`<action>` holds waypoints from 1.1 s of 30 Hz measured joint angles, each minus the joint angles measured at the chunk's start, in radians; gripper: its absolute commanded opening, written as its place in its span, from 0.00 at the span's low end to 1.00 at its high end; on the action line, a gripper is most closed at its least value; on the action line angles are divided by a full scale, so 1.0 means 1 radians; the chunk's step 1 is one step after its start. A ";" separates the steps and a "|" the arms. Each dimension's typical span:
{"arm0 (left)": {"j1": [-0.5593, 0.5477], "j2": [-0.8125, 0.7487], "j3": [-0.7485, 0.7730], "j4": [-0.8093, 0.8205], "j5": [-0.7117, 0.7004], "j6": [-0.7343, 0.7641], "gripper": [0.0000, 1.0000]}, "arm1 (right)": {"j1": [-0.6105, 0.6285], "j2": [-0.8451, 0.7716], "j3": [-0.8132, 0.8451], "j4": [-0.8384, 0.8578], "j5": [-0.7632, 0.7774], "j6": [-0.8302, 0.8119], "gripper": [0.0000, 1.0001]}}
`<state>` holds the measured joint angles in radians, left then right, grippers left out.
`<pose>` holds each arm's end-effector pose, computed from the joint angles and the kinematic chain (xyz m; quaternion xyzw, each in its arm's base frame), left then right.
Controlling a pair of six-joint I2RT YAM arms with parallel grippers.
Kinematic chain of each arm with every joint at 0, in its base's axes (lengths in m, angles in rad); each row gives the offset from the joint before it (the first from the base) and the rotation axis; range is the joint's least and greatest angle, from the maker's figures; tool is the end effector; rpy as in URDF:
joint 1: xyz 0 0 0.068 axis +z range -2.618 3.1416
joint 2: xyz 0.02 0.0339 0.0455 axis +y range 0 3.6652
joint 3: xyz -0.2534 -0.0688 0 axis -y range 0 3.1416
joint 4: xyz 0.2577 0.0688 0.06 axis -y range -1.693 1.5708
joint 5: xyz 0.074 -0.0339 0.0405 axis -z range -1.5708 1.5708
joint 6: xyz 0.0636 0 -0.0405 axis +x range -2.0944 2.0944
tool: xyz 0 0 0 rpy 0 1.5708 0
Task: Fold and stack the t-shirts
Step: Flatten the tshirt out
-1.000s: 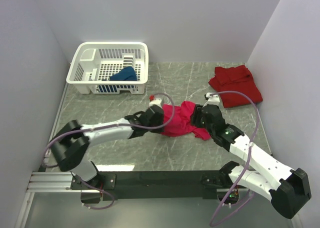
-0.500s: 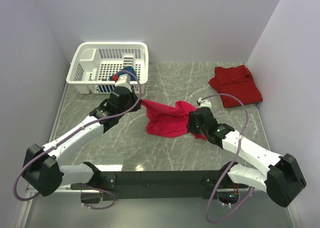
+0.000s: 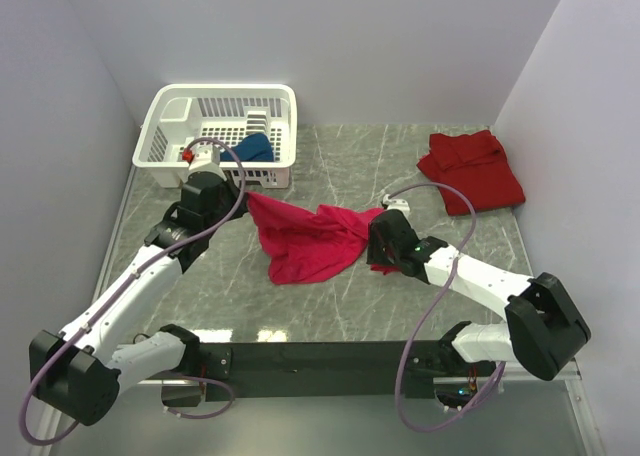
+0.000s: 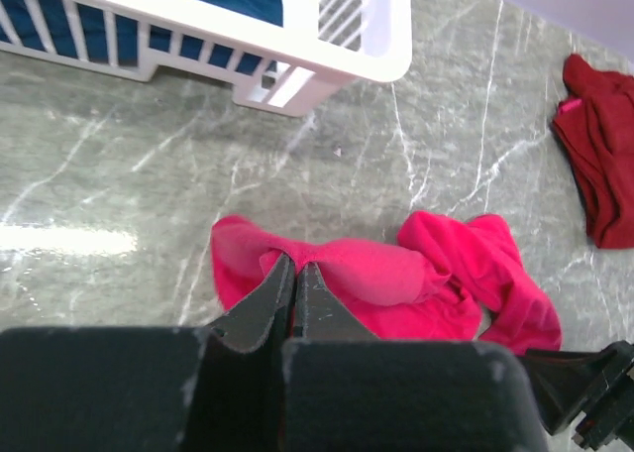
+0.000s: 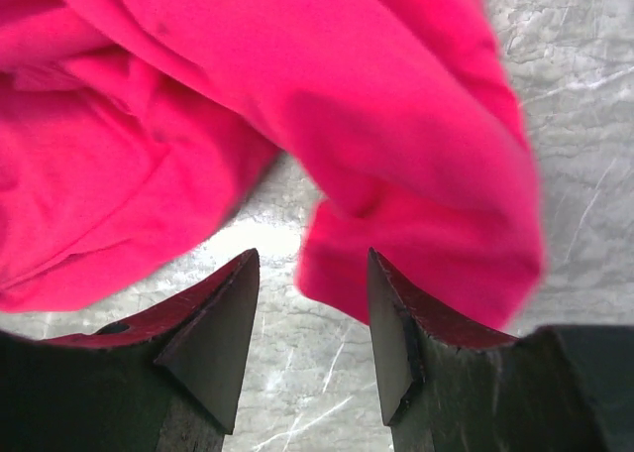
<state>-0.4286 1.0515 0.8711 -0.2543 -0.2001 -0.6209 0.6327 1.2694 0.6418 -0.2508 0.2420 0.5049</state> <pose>0.2619 -0.1058 0.2889 -0.1340 0.8297 -0.1953 0.5055 0.2310 0.1505 0.1482 -0.0188 0.9345 0.0858 0.3450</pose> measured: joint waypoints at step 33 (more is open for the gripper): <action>0.196 -0.153 0.162 -0.126 -0.011 0.036 0.00 | -0.046 -0.127 0.271 -0.187 0.150 -0.077 0.00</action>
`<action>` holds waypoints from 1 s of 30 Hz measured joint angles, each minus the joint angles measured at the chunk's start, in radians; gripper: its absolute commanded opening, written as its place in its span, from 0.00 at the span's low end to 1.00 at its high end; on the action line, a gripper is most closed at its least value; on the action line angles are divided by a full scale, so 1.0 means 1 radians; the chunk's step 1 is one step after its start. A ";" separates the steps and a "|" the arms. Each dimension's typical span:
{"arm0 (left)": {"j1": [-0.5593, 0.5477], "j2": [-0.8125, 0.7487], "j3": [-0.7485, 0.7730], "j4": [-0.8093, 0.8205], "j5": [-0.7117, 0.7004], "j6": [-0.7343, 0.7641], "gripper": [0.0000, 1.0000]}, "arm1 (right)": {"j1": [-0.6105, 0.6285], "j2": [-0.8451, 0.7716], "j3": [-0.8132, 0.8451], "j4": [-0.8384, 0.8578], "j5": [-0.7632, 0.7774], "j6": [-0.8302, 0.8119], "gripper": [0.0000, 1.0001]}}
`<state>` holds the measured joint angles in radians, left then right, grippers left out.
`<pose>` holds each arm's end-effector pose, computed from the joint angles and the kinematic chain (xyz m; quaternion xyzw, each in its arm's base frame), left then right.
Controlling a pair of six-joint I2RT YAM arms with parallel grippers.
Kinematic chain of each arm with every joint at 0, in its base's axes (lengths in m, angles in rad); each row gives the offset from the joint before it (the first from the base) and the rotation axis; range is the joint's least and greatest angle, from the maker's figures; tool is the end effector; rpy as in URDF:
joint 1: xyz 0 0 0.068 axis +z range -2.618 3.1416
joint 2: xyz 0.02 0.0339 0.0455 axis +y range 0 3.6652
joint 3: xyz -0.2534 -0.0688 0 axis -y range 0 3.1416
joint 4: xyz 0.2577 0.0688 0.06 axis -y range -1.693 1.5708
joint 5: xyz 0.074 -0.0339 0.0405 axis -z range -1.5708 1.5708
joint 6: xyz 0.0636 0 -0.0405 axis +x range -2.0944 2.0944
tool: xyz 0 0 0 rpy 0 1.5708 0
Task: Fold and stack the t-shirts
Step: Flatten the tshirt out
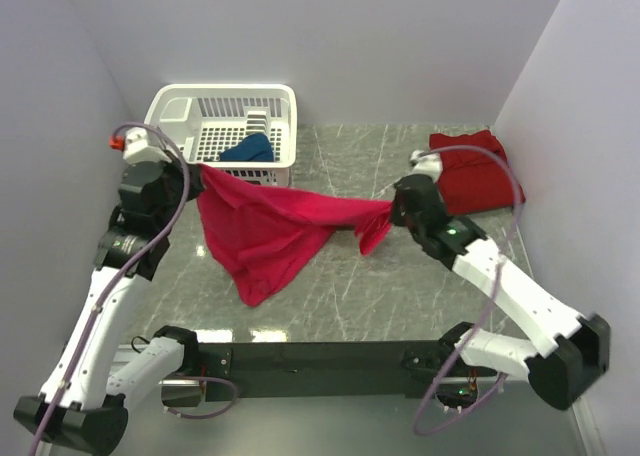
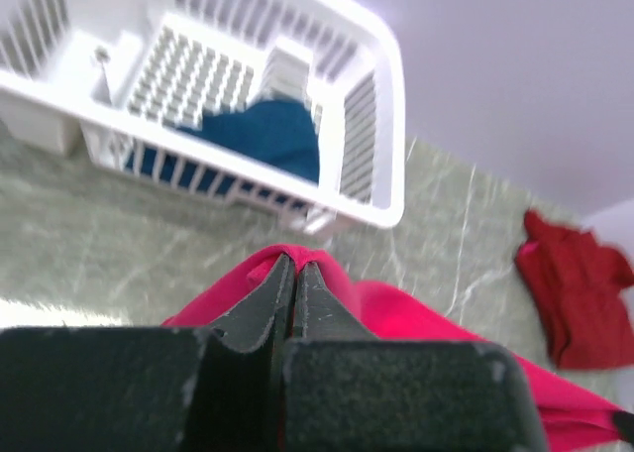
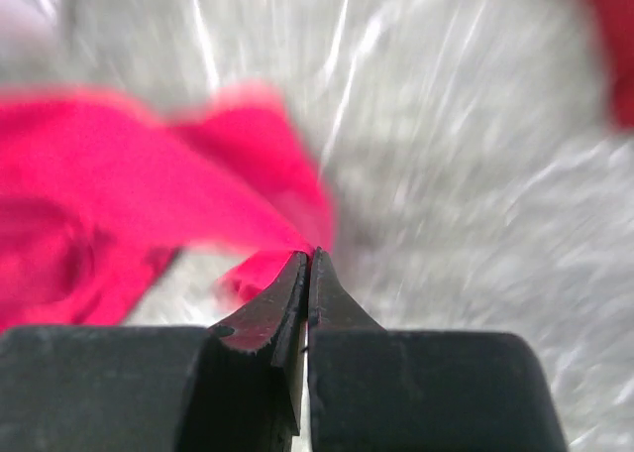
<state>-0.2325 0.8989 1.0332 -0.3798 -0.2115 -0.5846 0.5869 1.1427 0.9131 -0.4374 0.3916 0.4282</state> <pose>0.2383 -0.0427 0.3727 -0.2012 0.7605 -0.1667 0.5945 0.2497 0.1369 0.2617 0.0147 0.8864 0.0552 0.4594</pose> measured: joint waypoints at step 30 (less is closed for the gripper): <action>0.028 0.053 -0.097 -0.013 0.042 0.018 0.00 | -0.204 -0.097 -0.054 -0.020 -0.148 -0.050 0.60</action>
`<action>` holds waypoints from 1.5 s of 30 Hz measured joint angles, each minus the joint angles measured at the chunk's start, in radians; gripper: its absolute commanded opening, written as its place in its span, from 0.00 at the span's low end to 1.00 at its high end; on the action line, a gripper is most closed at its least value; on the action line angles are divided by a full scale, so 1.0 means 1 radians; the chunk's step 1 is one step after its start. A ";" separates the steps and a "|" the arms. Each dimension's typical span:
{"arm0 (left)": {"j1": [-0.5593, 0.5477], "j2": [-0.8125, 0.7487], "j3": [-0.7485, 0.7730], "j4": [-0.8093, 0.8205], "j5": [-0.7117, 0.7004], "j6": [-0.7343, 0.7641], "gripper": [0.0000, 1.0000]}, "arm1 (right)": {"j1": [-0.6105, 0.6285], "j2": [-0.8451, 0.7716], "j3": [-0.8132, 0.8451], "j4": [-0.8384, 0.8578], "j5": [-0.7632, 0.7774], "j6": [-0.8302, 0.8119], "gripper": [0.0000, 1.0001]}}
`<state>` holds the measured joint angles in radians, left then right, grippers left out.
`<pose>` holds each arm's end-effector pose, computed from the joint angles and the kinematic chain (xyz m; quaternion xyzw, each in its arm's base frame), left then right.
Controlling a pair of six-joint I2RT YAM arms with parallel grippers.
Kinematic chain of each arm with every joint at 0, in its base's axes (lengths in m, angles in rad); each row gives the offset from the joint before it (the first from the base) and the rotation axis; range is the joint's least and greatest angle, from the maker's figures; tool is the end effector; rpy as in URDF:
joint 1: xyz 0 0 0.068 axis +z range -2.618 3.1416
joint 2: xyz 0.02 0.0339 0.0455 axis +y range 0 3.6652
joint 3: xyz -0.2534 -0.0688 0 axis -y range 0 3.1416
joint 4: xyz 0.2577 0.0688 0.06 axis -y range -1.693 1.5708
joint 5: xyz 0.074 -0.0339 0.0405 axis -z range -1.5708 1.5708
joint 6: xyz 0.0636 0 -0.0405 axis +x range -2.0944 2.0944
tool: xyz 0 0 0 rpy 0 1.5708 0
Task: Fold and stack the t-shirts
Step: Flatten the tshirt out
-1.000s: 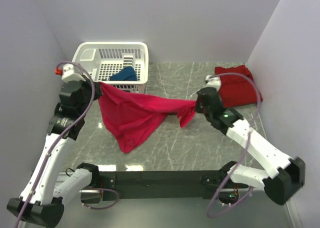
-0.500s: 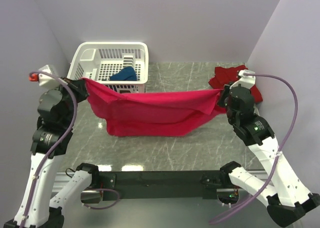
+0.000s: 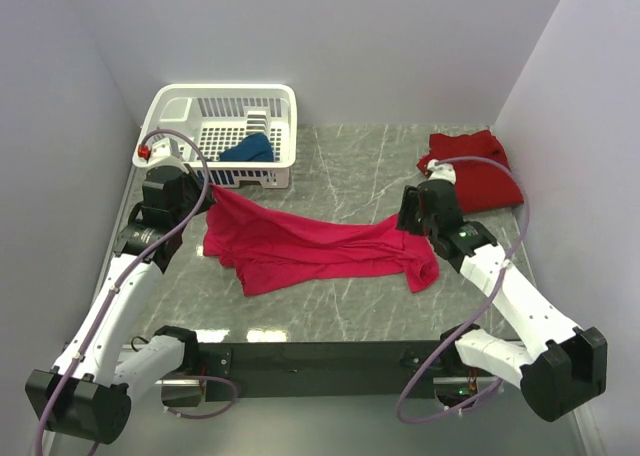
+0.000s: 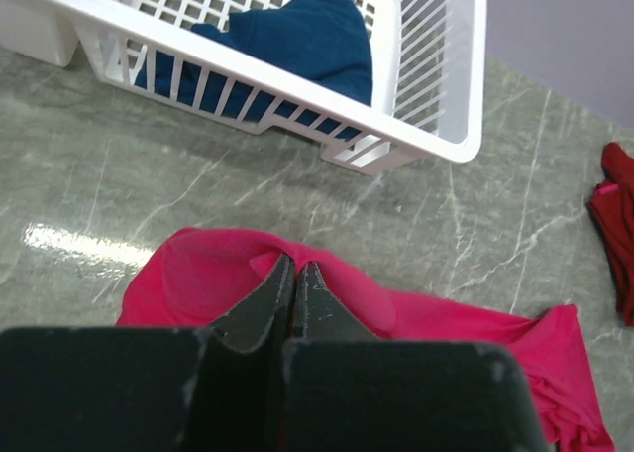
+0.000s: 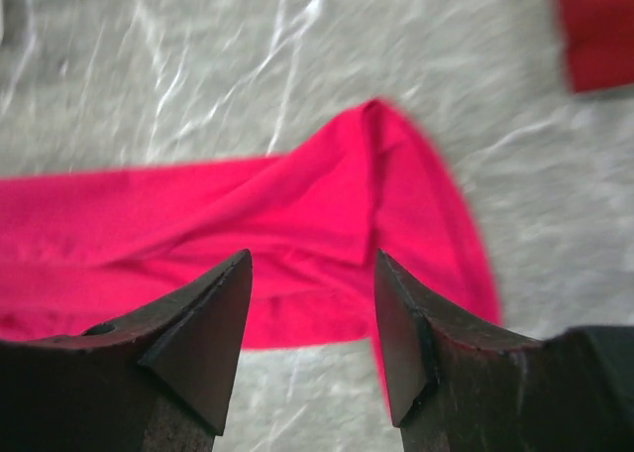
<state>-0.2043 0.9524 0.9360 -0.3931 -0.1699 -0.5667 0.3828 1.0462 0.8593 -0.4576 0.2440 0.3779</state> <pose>0.2540 -0.0416 0.3213 -0.1959 0.8111 -0.1398 0.5331 0.2524 0.0851 0.2624 0.0522 0.8881 0.0635 0.4522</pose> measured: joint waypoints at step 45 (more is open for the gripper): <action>0.001 0.005 0.000 0.037 0.032 -0.002 0.01 | -0.063 0.438 -0.125 0.204 -0.161 0.124 0.04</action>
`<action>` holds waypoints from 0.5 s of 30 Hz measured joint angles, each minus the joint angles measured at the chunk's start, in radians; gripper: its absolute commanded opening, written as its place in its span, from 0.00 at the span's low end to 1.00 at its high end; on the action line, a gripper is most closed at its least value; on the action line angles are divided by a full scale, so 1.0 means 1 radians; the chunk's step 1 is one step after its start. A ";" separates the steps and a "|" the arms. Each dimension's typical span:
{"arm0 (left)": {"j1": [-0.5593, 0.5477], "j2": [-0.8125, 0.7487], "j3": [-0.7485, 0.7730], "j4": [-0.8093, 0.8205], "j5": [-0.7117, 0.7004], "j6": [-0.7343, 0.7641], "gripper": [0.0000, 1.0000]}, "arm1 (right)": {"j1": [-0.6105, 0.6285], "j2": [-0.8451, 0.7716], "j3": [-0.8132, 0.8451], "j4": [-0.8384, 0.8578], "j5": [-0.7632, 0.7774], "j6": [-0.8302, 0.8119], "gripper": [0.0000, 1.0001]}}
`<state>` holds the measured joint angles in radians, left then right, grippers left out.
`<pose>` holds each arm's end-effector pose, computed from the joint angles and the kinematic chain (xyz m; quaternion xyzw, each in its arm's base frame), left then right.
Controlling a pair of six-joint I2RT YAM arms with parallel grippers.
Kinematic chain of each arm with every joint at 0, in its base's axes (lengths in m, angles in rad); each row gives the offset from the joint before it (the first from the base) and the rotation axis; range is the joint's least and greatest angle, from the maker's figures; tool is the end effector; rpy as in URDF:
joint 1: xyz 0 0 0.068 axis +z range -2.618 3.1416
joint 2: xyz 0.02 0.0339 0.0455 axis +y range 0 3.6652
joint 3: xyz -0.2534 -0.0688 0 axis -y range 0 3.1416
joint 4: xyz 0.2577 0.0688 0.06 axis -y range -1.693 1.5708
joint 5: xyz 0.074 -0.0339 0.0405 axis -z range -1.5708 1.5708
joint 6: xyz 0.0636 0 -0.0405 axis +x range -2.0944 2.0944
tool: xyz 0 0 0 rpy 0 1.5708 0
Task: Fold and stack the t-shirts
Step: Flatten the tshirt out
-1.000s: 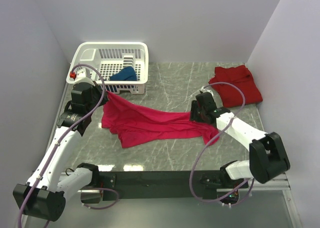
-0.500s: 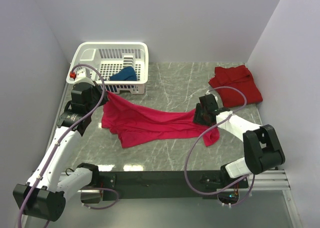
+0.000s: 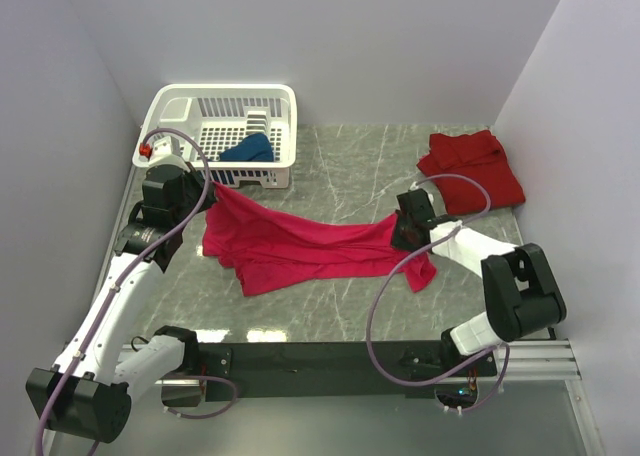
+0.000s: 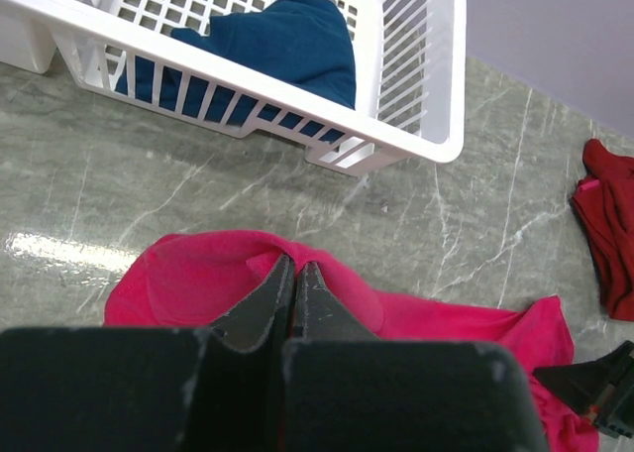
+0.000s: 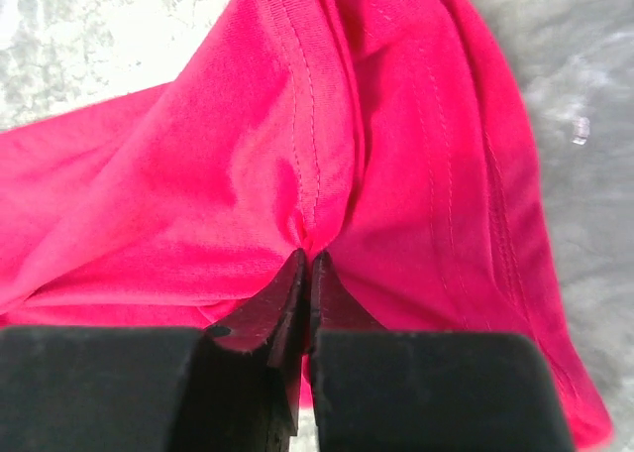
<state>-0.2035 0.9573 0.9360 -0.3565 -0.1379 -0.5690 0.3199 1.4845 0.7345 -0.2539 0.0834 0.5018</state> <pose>0.2568 -0.0441 0.3247 -0.1881 0.8046 -0.1583 0.5406 0.2878 0.0897 0.1183 0.0987 0.9542 0.0749 0.2722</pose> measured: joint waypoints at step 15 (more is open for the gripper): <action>0.000 -0.028 0.000 -0.008 -0.017 0.000 0.01 | -0.003 -0.158 0.070 -0.105 0.124 -0.025 0.16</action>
<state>-0.2035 0.9295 0.9363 -0.3641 -0.1551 -0.5690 0.3172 1.3270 0.8043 -0.3592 0.2077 0.4770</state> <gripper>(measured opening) 0.013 0.124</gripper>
